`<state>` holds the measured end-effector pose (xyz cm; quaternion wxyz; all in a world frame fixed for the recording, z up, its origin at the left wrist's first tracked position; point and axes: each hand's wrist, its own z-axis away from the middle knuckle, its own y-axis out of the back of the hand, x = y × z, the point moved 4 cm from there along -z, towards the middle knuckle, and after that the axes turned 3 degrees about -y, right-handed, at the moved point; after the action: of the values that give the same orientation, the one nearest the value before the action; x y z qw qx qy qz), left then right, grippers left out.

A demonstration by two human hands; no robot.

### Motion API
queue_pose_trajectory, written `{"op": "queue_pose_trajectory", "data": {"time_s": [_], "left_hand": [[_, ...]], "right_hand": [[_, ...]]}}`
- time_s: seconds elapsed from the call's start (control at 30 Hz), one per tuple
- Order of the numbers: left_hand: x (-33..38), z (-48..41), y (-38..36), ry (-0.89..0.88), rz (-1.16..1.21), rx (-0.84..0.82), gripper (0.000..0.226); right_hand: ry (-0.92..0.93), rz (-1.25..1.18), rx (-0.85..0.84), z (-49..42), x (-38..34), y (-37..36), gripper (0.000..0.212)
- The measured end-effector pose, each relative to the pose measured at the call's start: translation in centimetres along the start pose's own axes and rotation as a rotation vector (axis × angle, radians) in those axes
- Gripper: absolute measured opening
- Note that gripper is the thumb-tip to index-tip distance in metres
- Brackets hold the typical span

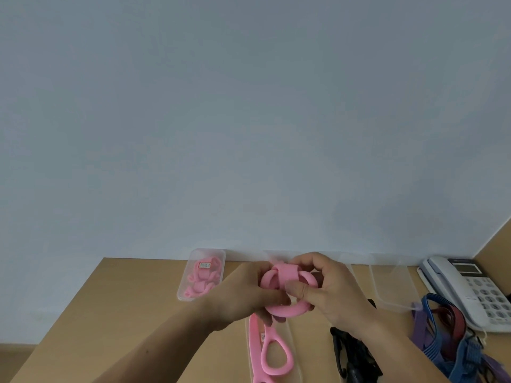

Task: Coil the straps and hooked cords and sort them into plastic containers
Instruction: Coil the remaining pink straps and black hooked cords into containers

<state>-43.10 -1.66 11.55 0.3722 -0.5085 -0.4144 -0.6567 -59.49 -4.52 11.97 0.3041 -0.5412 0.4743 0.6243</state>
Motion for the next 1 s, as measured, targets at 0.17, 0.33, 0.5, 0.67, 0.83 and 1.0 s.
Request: {"op": "queue_pose_trajectory", "data": {"time_s": [0.17,0.33,0.5,0.67,0.83,1.0], "left_hand": [[0.3,0.5,-0.1,0.051,0.180,-0.113,0.034],[-0.1,0.2,-0.2,0.110,0.277,-0.055,0.041],[-0.3,0.0,-0.4,0.055,0.291,-0.047,0.034],[-1.1,-0.1,0.4,0.056,0.251,0.096,0.041],[-0.6,-0.3,0.2,-0.096,0.167,0.105,0.041],[-1.3,-0.2,0.4,-0.146,0.096,0.228,0.042]], "right_hand": [[0.094,0.191,0.063,0.5,0.3,0.0,0.041],[0.191,0.287,0.062,0.9,0.1,-0.6,0.048],[0.107,0.134,-0.020,1.1,0.3,-0.2,0.035],[-0.012,-0.057,-0.114,0.8,0.2,0.6,0.042],[-0.063,-0.041,-0.081,0.0,1.0,0.2,0.022],[-0.120,-0.053,-0.048,-0.3,1.1,-0.1,0.024]]}}
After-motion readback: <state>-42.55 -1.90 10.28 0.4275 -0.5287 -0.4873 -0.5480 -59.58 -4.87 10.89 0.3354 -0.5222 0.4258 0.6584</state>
